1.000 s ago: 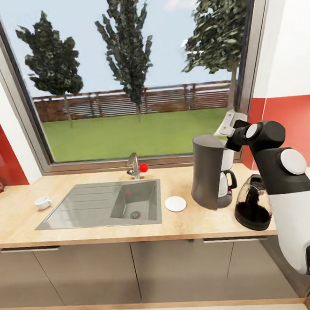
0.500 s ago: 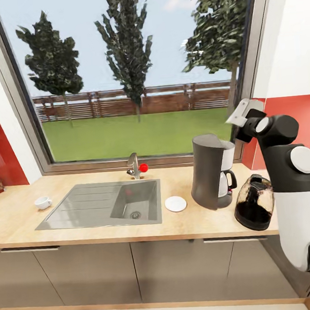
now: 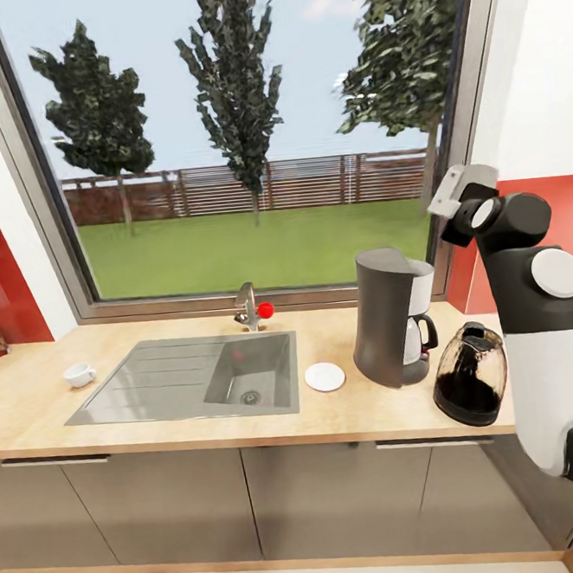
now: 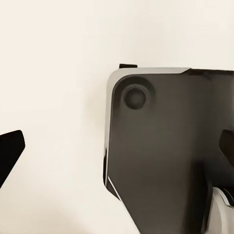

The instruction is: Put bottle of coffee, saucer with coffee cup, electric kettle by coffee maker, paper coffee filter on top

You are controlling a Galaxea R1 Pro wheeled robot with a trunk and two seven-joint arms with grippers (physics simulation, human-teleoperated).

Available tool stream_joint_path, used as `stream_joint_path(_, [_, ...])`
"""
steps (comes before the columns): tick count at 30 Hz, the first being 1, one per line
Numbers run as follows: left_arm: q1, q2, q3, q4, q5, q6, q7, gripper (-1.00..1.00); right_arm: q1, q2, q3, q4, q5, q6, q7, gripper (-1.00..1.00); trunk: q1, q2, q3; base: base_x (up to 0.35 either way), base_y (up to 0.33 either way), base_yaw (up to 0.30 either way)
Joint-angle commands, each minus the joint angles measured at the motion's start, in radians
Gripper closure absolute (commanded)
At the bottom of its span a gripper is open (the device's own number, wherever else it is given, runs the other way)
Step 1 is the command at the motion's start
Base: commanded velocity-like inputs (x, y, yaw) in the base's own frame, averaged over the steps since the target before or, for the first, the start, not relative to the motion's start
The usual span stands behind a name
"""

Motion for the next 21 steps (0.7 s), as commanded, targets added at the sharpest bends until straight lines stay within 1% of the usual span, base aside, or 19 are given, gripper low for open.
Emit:
stream_joint_path(1, [0.000, 0.000, -0.001, 0.001, 0.005, -0.003, 0.001, -1.00, -0.006, -0.001, 0.007, 0.005, 0.002, 0.001, 0.001, 1.00, 0.000, -0.001, 0.000, 0.000, 0.000, 0.000])
stream_joint_path(2, [0.000, 0.000, -0.001, 0.001, 0.005, -0.003, 0.000, -1.00, -0.336, -0.001, 0.011, 0.532, 0.003, -0.050, -0.002, 1.00, 0.000, -0.001, 0.000, 0.000, 0.000, 0.000])
stream_joint_path(3, [0.000, 0.000, -0.001, 0.001, 0.005, -0.003, 0.001, -1.00, -0.356, -0.001, 0.016, 0.580, 0.004, -0.067, -0.004, 1.00, 0.000, -0.001, 0.000, 0.000, 0.000, 0.000])
stream_joint_path(4, [0.000, 0.000, -0.001, 0.001, 0.005, -0.003, 0.001, -1.00, -0.368, -0.001, 0.018, 0.607, 0.004, -0.074, -0.006, 1.00, 0.000, -0.001, 0.000, 0.000, 0.000, 0.000])
stream_joint_path(5, [0.000, 0.000, -0.001, 0.001, 0.005, -0.003, 0.000, -1.00, -0.411, -0.001, 0.023, 0.697, 0.004, -0.089, -0.018, 1.00, 0.000, -0.001, 0.000, 0.000, 0.000, 0.000])
stream_joint_path(6, [0.000, 0.000, -0.001, 0.001, 0.005, -0.003, 0.001, -1.00, -0.542, -0.001, 0.028, 1.011, 0.004, -0.132, -0.158, 1.00, 0.000, -0.001, 0.000, 0.000, 0.000, 0.000])
stream_joint_path(7, [0.000, 0.000, -0.001, 0.001, 0.005, -0.003, 0.001, -1.00, -0.554, -0.001, 0.028, 1.044, 0.004, -0.143, -0.180, 1.00, 0.000, -0.001, 0.000, 0.000, 0.000, 0.000])
stream_joint_path(8, [0.000, 0.000, -0.001, 0.001, 0.005, -0.003, 0.001, -1.00, -0.584, -0.001, 0.028, 1.136, 0.004, -0.182, -0.244, 1.00, 0.000, -0.001, 0.000, 0.000, 0.000, 0.000])
stream_joint_path(10, [0.000, 0.000, 0.000, 0.001, 0.005, -0.003, 0.001, -1.00, -0.619, -0.001, 0.029, 1.249, 0.004, -0.236, -0.317, 1.00, 0.000, -0.001, 0.000, 0.000, 0.000, 0.000])
stream_joint_path(11, [0.001, 0.000, 0.000, 0.001, 0.005, -0.003, 0.000, -1.00, -0.649, 0.000, 0.029, 1.314, 0.004, -0.268, -0.345, 1.00, 0.000, -0.001, 0.000, 0.000, 0.000, 0.000])
stream_joint_path(12, [0.001, 0.000, 0.000, 0.001, 0.005, -0.003, 0.001, -1.00, -0.654, 0.002, 0.029, 1.319, 0.004, -0.270, -0.340, 1.00, 0.000, -0.001, 0.000, 0.000, 0.000, 0.000])
stream_joint_path(14, [0.000, 0.000, 0.000, 0.001, 0.005, -0.003, 0.000, -1.00, -0.665, 0.006, 0.029, 1.326, 0.004, -0.275, -0.286, 1.00, 0.000, -0.001, 0.000, 0.000, 0.000, 0.000])
stream_joint_path(15, [0.000, 0.000, 0.000, 0.001, 0.005, -0.003, 0.001, -1.00, -0.666, 0.006, 0.030, 1.327, 0.004, -0.276, -0.270, 1.00, 0.000, -0.001, 0.000, 0.000, 0.000, 0.000])
stream_joint_path(17, [0.000, 0.000, 0.000, 0.001, 0.005, -0.003, 0.000, -1.00, -0.670, 0.009, 0.030, 1.328, 0.006, -0.294, -0.202, 1.00, 0.000, -0.001, 0.000, 0.000, 0.000, 0.000])
stream_joint_path(19, [0.000, 0.000, 0.000, 0.001, 0.005, -0.003, 0.001, -1.00, -0.673, 0.011, 0.030, 1.328, 0.014, -0.312, -0.178, 1.00, 0.000, -0.001, 0.000, 0.000, 0.000, 0.000])
stream_joint_path(21, [0.000, 0.000, 0.000, 0.001, 0.005, -0.003, 0.000, -1.00, -0.674, 0.012, 0.030, 1.329, 0.026, -0.319, -0.170, 1.00, 0.000, -0.001, 0.000, 0.000, 0.000, 0.000])
